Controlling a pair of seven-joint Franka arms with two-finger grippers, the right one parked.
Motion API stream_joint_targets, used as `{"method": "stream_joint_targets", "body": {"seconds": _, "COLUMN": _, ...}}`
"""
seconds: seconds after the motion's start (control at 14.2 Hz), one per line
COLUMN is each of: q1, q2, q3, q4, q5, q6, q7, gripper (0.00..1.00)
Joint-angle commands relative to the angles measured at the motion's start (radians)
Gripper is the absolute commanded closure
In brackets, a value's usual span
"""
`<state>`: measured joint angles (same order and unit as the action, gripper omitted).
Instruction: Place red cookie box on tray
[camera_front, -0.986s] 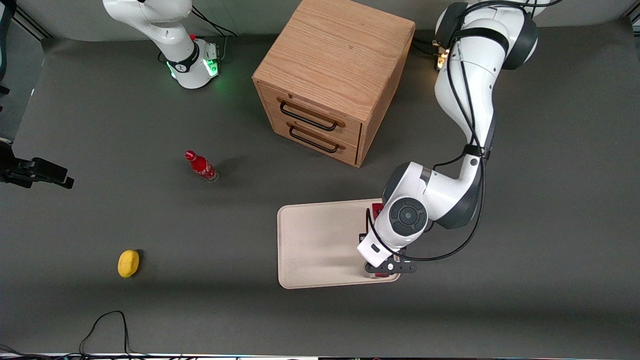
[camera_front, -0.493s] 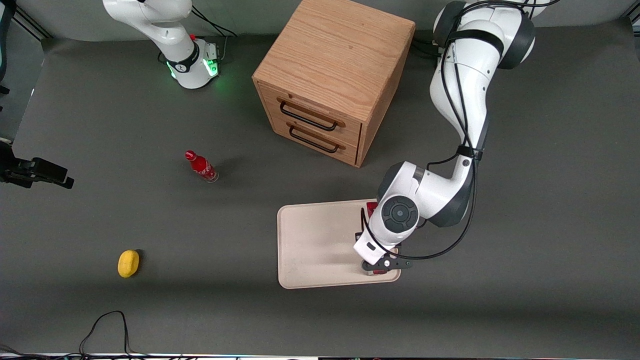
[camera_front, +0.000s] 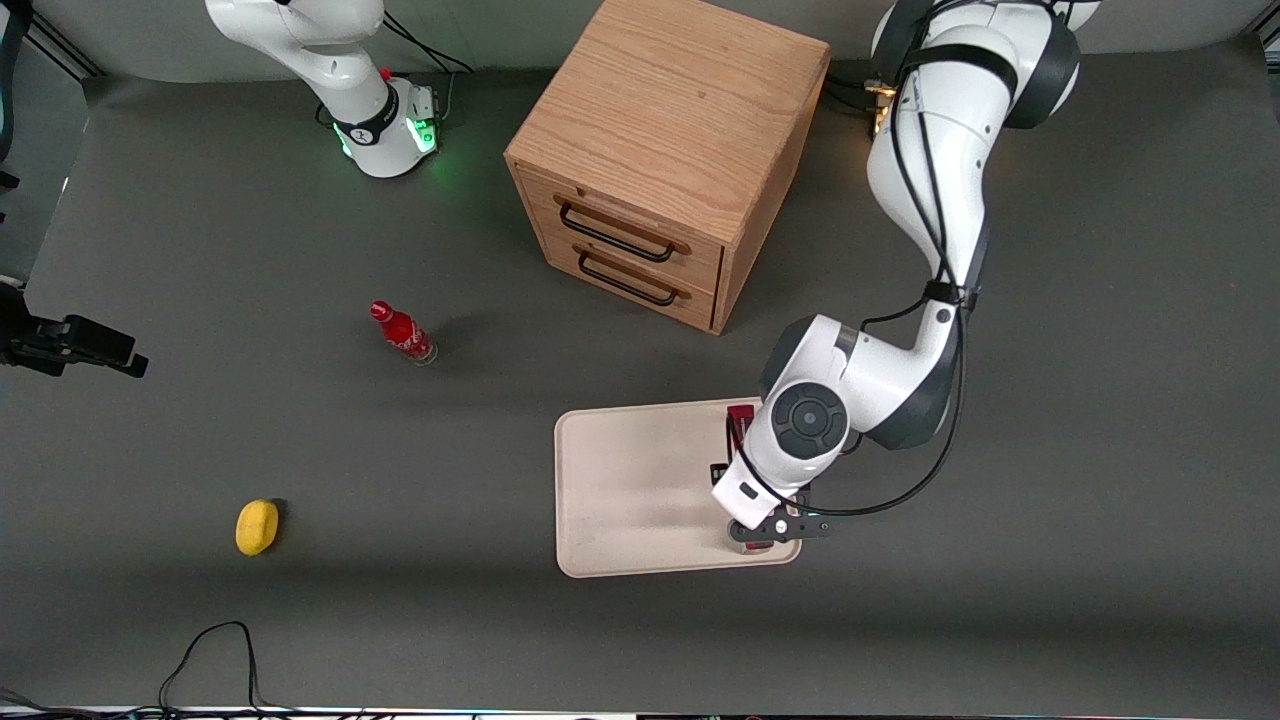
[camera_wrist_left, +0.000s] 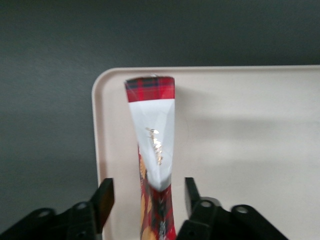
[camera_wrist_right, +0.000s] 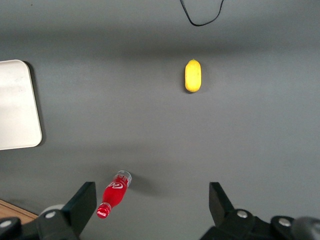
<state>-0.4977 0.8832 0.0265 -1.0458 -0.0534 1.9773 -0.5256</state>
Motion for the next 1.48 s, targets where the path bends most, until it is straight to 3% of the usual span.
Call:
{"method": "stream_joint_targets", "body": {"seconds": 0.0, "q1": 0.036, "q2": -0.241, "q3": 0.006, "q4": -0.238, "q5": 0.001, "q6": 0.003, "q7": 0.048, "gripper": 0.0}}
{"method": "stream_joint_targets", "body": {"seconds": 0.21, "q1": 0.094, "q2": -0.441, "q3": 0.001, "q4": -0.393, "q5": -0.017, "q6": -0.029, "q7": 0.099, "gripper": 0.0}}
{"method": "stream_joint_targets", "body": {"seconds": 0.49, "q1": 0.192, "q2": -0.66, "q3": -0.046, "q4": -0.494, "q5": -0.019, "q6": -0.213, "q7": 0.122, "gripper": 0.0}}
{"method": "stream_joint_targets", "body": {"seconds": 0.77, "q1": 0.358, "q2": -0.922, "q3": -0.086, "q4": -0.71, "q5": -0.013, "q6": -0.308, "q7": 0.372, "gripper": 0.0}}
{"method": "stream_joint_targets", "body": {"seconds": 0.99, "q1": 0.476, "q2": -1.103, "q3": -0.167, "q4": -0.862, "q5": 0.018, "q6": -0.331, "q7": 0.421, "gripper": 0.0}}
{"method": "stream_joint_targets", "body": {"seconds": 1.41, "q1": 0.479, "q2": -1.107, "q3": -0.168, "q4": -0.858, "q5": 0.058, "q6": -0.33, "q7": 0.432, "gripper": 0.0}}
